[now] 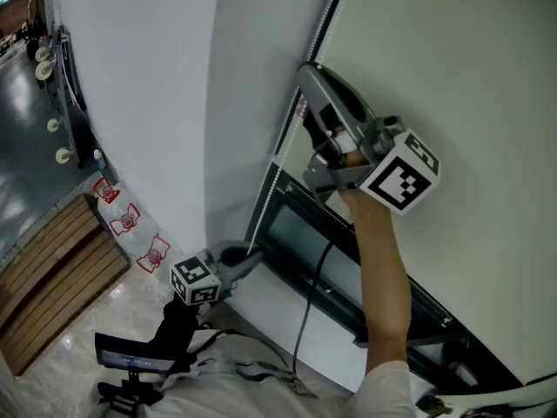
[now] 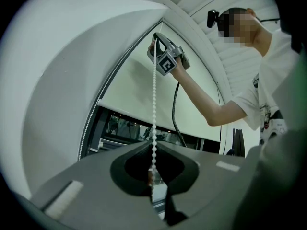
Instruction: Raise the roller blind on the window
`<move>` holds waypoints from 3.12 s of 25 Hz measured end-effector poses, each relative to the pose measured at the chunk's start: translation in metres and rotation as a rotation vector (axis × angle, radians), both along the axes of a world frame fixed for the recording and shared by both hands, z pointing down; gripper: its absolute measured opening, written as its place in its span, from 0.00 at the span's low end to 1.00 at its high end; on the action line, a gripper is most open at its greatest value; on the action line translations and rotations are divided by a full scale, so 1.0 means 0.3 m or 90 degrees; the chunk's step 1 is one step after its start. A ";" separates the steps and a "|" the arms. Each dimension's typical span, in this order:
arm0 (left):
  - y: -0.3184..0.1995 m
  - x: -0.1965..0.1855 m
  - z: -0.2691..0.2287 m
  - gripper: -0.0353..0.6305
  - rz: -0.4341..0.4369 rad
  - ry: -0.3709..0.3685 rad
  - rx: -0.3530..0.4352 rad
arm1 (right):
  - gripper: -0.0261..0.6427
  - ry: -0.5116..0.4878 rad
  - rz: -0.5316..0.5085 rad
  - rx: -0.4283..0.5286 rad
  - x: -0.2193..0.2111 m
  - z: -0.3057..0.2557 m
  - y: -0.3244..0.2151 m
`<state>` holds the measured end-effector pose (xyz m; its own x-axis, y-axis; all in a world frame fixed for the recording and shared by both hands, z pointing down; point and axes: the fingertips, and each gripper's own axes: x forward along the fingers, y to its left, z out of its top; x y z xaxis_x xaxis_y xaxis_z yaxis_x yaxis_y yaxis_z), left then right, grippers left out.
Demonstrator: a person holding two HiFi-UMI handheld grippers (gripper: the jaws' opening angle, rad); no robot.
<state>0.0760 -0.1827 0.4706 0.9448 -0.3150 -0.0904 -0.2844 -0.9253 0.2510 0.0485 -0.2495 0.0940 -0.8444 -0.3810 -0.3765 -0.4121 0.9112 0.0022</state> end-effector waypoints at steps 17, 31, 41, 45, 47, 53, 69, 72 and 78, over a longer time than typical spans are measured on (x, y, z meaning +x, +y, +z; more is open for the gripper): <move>0.007 0.002 0.010 0.05 0.004 -0.004 -0.010 | 0.06 0.047 0.022 -0.011 0.002 0.140 0.052; -0.006 -0.013 0.005 0.05 -0.004 -0.003 -0.008 | 0.06 0.092 0.021 -0.101 -0.019 0.476 0.054; 0.000 -0.010 0.009 0.05 0.002 -0.005 -0.008 | 0.06 0.155 0.018 -0.192 -0.035 0.784 0.079; 0.004 -0.007 0.018 0.05 0.004 -0.008 -0.012 | 0.06 0.184 0.022 -0.251 -0.026 0.950 0.075; 0.005 -0.006 0.027 0.05 0.005 -0.010 -0.016 | 0.06 0.189 0.020 -0.277 -0.021 1.010 0.079; 0.009 0.001 0.039 0.05 0.007 -0.013 -0.022 | 0.06 0.175 0.003 -0.305 -0.035 1.050 0.104; 0.007 -0.003 0.050 0.05 0.005 -0.010 -0.024 | 0.20 0.160 -0.027 -0.233 -0.028 0.926 0.093; 0.006 0.000 0.048 0.05 0.006 -0.011 -0.024 | 0.22 0.168 -0.014 -0.214 -0.015 0.871 0.055; 0.006 0.001 0.050 0.05 0.007 -0.013 -0.021 | 0.24 0.140 0.004 -0.170 0.010 0.700 -0.017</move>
<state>0.0761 -0.1810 0.4856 0.9500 -0.3063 -0.0604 -0.2791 -0.9198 0.2757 0.0514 -0.2546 0.3040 -0.8913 -0.4477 -0.0724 -0.4345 0.8887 -0.1466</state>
